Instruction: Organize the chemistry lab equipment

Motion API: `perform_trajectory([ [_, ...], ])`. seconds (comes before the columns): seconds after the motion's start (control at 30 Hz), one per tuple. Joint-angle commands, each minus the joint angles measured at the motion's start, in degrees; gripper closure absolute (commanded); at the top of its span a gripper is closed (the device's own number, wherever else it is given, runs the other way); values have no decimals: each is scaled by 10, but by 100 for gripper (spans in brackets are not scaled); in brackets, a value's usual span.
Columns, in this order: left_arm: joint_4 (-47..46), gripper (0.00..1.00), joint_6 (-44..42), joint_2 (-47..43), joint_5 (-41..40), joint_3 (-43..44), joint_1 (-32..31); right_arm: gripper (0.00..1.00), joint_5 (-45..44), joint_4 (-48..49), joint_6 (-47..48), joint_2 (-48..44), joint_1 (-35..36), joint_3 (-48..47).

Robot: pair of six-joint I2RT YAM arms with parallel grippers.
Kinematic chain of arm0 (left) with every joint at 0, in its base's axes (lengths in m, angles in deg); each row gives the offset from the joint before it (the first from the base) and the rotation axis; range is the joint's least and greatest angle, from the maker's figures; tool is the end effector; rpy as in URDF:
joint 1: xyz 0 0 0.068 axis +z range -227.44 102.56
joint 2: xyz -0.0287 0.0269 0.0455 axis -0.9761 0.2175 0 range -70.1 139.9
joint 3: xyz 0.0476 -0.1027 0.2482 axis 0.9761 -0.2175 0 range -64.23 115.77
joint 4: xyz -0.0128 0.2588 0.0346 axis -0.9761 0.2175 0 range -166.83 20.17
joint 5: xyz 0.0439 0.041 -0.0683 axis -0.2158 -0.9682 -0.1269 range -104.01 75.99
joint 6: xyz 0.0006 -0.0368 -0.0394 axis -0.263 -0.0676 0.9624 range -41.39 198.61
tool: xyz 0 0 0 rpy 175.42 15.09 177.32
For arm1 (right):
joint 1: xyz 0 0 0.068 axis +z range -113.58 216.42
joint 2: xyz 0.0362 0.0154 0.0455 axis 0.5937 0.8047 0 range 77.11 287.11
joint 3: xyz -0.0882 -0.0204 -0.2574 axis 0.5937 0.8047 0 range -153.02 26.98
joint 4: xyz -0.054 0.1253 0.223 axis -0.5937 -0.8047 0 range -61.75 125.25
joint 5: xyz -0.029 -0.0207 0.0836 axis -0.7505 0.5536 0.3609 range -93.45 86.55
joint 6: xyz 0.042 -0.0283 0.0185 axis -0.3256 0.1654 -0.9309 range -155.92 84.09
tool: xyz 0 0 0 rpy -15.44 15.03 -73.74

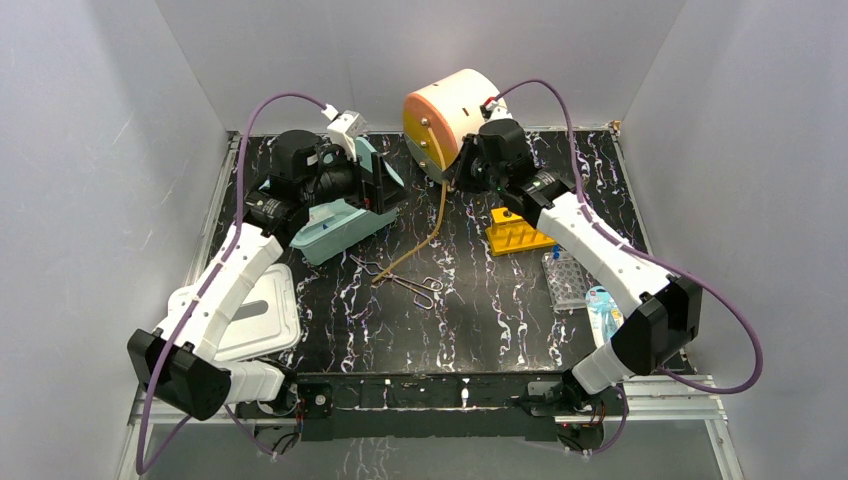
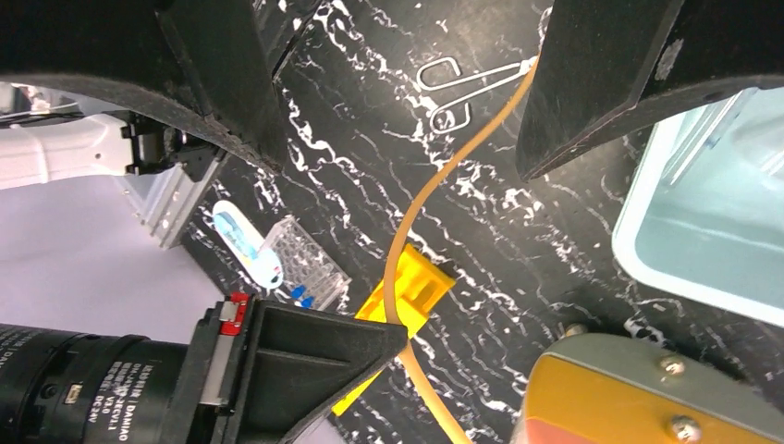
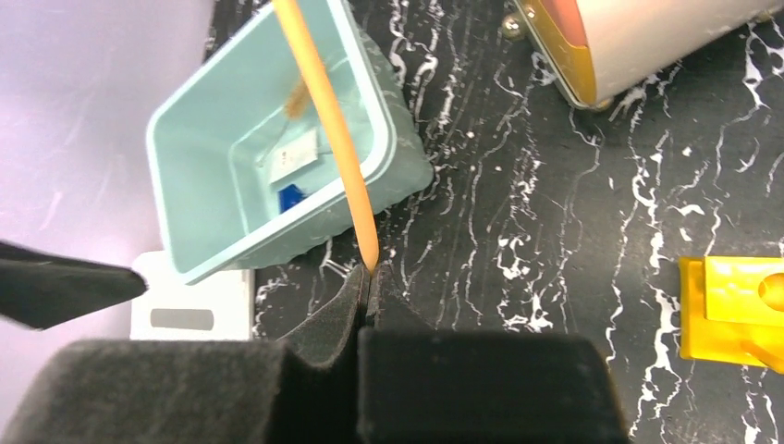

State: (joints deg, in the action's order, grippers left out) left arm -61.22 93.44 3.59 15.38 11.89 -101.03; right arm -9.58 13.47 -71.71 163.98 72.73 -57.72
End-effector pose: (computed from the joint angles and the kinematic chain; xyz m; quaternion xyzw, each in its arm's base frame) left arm 0.2591 -0.1323 0.4132 0.2150 0.7438 -0.3854 0.5021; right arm 0.2863 0.2057 0.3834 0.0254 0.8373 0.2841 0.4664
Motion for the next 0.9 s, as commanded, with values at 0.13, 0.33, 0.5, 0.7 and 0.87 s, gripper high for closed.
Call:
perform_trajectory([
  [0.13, -167, 19, 97, 16, 64, -38, -12, 100, 81, 53, -48, -64, -21, -49],
  [0.33, -249, 28, 121, 44, 62, -54, -42, 100, 125, 73, -76, -75, -34, -60],
  [0.5, -316, 26, 140, 63, 98, -65, -65, 100, 157, 95, -91, -80, -44, -63],
  [0.7, -358, 42, 169, 75, 31, -70, -81, 100, 182, 119, -118, -88, -53, -59],
  [0.87, -367, 65, 170, 83, 33, -71, -89, 100, 190, 130, -136, -92, -62, -56],
])
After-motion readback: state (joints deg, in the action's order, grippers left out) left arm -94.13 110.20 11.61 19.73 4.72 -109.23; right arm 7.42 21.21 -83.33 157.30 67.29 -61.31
